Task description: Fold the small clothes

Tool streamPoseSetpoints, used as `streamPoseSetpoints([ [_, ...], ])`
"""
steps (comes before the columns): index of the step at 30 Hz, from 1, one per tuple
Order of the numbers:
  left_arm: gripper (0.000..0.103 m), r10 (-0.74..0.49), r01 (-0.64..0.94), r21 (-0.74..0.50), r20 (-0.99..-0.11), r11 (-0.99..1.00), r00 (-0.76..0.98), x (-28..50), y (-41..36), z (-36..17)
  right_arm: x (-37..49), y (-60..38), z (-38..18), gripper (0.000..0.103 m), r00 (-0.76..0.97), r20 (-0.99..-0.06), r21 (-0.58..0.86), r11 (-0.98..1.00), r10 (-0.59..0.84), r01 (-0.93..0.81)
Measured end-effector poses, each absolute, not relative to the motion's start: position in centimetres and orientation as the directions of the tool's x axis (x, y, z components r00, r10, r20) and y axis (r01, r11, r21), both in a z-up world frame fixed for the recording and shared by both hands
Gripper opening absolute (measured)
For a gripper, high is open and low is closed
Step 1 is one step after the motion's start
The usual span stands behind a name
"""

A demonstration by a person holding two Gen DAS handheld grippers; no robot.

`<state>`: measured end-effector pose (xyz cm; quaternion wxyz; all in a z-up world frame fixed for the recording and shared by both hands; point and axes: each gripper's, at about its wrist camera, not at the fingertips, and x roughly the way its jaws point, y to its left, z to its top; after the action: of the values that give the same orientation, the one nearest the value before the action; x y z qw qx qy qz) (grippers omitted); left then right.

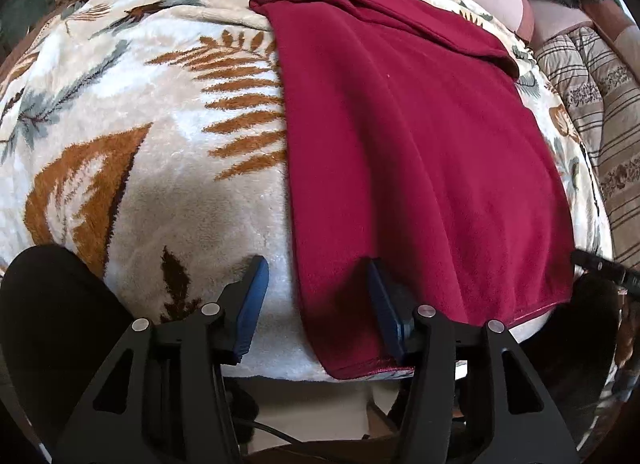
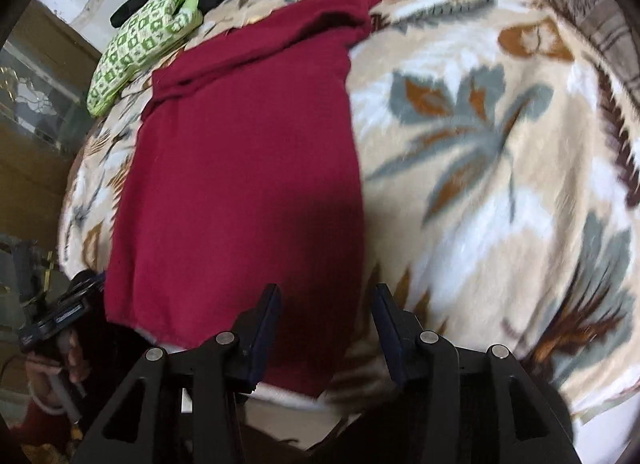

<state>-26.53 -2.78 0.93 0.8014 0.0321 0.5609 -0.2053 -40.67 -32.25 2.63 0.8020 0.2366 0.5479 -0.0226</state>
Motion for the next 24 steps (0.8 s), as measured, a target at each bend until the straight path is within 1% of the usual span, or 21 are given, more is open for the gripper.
streamPoseSetpoints([
  [5, 0.052, -0.296, 0.349, -0.191, -0.913, 0.917, 0.279, -26.5, -2.6, 0.8, -40.9, -31.2, 1.1, 0.045, 0.367, -0.898, 0.360, 0.884, 0.241, 0.300],
  [10, 0.052, -0.294, 0.343, -0.192, -0.915, 0.919, 0.277, -26.7, -2.5, 0.7, -40.8, -30.9, 1.1, 0.047, 0.367, -0.898, 0.361, 0.883, 0.242, 0.300],
  [15, 0.056, -0.297, 0.341, -0.197, -0.916, 0.919, 0.271, -26.9, -2.2, 0.6, -40.6, -30.8, 0.9, 0.047, 0.361, -0.901, 0.356, 0.886, 0.241, 0.297],
  [24, 0.058, -0.297, 0.343, -0.196, -0.916, 0.919, 0.271, -27.0, -2.2, 0.6, -40.4, -30.8, 0.7, 0.049, 0.358, -0.904, 0.344, 0.894, 0.233, 0.286],
])
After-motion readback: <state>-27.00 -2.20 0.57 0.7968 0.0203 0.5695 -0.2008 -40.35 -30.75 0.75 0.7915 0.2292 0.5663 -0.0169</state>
